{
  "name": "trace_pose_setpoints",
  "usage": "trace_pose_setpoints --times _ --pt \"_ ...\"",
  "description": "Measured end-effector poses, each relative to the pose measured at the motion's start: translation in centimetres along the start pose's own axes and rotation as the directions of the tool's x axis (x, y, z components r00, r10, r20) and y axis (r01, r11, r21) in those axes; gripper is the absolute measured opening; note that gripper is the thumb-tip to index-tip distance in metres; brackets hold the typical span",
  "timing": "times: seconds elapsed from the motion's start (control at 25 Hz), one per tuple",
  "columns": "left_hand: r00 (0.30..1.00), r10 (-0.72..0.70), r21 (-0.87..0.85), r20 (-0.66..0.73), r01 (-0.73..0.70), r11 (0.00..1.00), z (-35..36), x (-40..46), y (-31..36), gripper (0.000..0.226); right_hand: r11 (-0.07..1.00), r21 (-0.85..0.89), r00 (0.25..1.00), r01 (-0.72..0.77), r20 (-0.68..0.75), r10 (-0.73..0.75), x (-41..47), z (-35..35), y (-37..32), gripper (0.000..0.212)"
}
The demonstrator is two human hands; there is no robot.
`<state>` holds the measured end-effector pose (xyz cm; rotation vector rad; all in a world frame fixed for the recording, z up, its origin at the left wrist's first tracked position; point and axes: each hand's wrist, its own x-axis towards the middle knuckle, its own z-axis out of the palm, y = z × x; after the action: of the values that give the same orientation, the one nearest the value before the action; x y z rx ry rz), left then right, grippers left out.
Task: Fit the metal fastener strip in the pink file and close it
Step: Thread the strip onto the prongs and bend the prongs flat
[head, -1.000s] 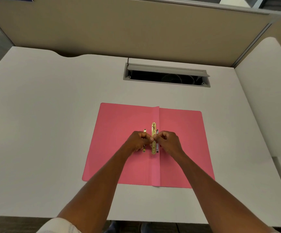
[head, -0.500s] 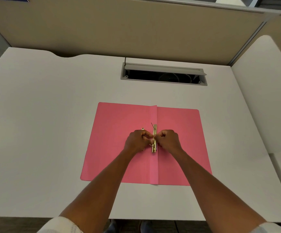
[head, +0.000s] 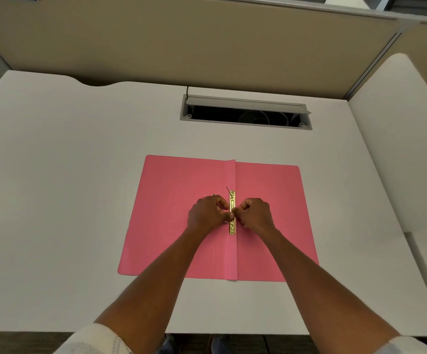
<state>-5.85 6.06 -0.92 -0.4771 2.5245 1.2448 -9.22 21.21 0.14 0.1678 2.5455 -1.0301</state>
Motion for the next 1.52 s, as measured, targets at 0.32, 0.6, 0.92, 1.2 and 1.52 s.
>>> trace_pose_setpoints --times 0.32,0.6,0.92,1.2,1.52 --pt "0.996 0.025 0.121 -0.080 -0.015 0.993 0.6 -0.5 0.6 0.025 0.999 0.005 0.999 0.039 -0.005 -0.039 0.7 -0.1 -0.1 0.009" --pt "0.996 0.042 0.182 -0.073 -0.028 0.983 0.5 -0.5 0.8 0.027 0.939 -0.066 0.941 0.336 0.061 -0.333 3.6 -1.9 -3.3 0.011" --pt "0.990 0.095 0.203 -0.105 -0.072 0.977 1.1 -1.0 0.4 0.030 0.936 -0.120 0.939 0.331 0.136 -0.315 5.0 -3.0 -3.8 0.009" --pt "0.977 0.168 0.254 -0.128 -0.132 0.958 1.4 -1.2 0.1 0.030 0.931 -0.101 0.931 0.351 0.148 -0.334 5.8 -2.1 -4.2 0.008" --pt "0.979 0.173 0.262 -0.109 -0.140 0.955 1.4 -0.9 0.1 0.032 0.903 -0.196 0.924 0.381 0.116 -0.365 6.5 -1.5 -3.8 0.019"
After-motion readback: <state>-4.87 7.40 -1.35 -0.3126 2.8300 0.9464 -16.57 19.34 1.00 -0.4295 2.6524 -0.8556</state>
